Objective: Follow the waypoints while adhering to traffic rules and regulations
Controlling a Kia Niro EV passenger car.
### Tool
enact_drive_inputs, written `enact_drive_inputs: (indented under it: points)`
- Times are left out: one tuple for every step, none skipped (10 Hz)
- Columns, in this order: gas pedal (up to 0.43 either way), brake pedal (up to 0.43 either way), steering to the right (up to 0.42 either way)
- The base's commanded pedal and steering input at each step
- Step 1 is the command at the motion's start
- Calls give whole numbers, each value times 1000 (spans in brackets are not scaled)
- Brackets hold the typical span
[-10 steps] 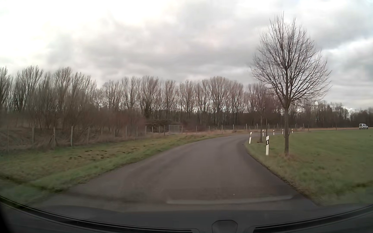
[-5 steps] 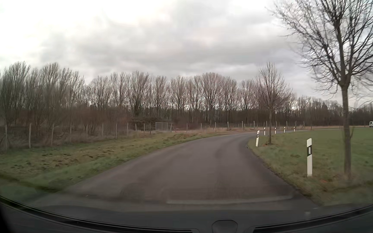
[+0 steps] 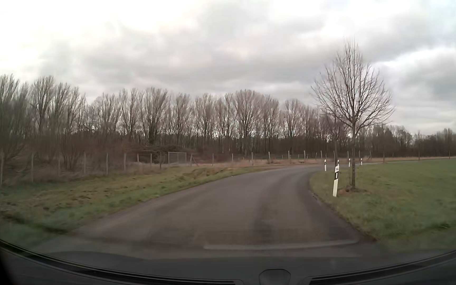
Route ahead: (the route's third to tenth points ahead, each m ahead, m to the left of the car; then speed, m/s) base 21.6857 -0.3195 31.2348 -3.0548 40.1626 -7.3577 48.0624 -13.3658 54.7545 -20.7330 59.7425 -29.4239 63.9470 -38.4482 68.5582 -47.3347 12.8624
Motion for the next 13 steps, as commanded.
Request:
enact_drive_inputs:
  points:
    - [130,0,33]
    - [130,0,34]
    - [118,0,34]
    - [118,0,35]
    - [118,0,38]
    - [118,0,42]
    - [118,0,45]
    - [118,0,47]
    - [118,0,49]
    - [118,0,51]
    - [110,0,56]
    - [110,0,64]
    - [118,0,71]
